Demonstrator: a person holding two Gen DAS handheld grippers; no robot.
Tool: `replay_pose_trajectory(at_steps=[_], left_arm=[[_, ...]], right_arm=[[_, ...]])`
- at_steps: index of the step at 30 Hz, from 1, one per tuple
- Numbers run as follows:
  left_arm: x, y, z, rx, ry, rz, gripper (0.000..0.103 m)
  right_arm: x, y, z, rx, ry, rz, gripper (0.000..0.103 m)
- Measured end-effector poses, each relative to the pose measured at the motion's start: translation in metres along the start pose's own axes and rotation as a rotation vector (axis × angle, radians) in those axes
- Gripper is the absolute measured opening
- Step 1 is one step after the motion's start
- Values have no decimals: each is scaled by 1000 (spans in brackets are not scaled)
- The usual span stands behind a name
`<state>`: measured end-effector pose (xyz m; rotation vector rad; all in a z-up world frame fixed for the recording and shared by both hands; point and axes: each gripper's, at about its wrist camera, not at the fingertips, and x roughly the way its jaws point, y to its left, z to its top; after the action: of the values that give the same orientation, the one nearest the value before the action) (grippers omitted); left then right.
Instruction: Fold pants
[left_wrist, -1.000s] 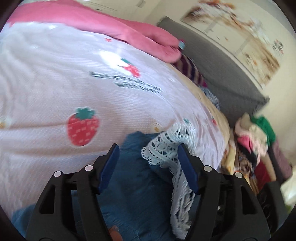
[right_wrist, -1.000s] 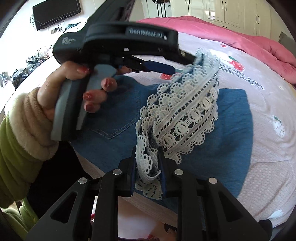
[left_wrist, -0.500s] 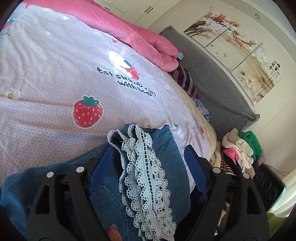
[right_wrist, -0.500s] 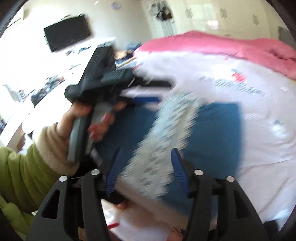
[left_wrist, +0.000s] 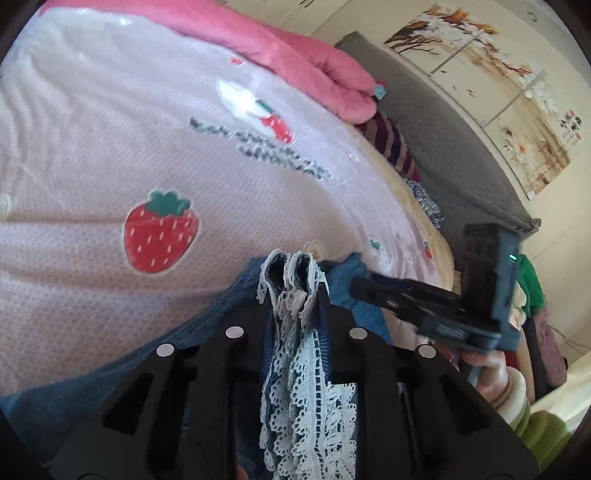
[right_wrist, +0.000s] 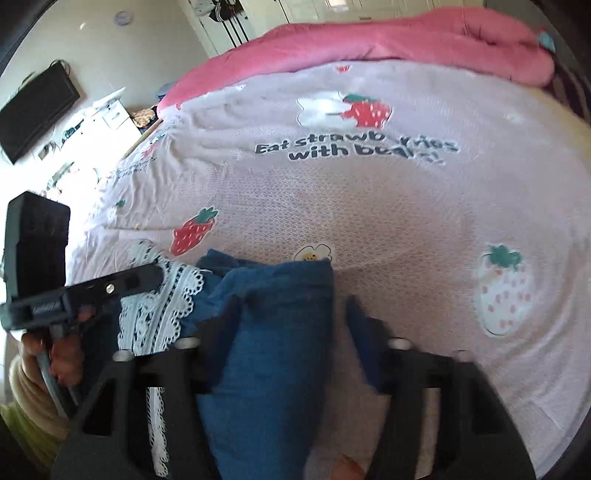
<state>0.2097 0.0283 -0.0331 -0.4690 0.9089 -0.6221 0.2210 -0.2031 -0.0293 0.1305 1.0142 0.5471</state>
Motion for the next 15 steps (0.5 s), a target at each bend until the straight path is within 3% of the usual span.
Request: replay_pose_trajectory(at_steps=[1, 3, 7, 9, 13, 15], left_arm=[[-1, -2, -1, 18, -9, -9, 13], [2, -1, -3, 40, 2, 46, 13], [14, 15, -12, -3, 52, 135, 17], [14, 20, -12, -2, 53, 169, 23], [3, 22, -13, -5, 14, 175, 36], [-6, 21, -13, -3, -16, 171, 41]], right_arm=[[0, -1, 2, -1, -6, 6, 10], [0, 0, 3, -26, -21, -14, 10], [17, 3, 0, -95, -17, -91, 16], [23, 3, -3, -115, -18, -127, 33], [0, -4, -10, -57, -71, -103, 42], [-20, 0, -17, -58, -118, -92, 52]])
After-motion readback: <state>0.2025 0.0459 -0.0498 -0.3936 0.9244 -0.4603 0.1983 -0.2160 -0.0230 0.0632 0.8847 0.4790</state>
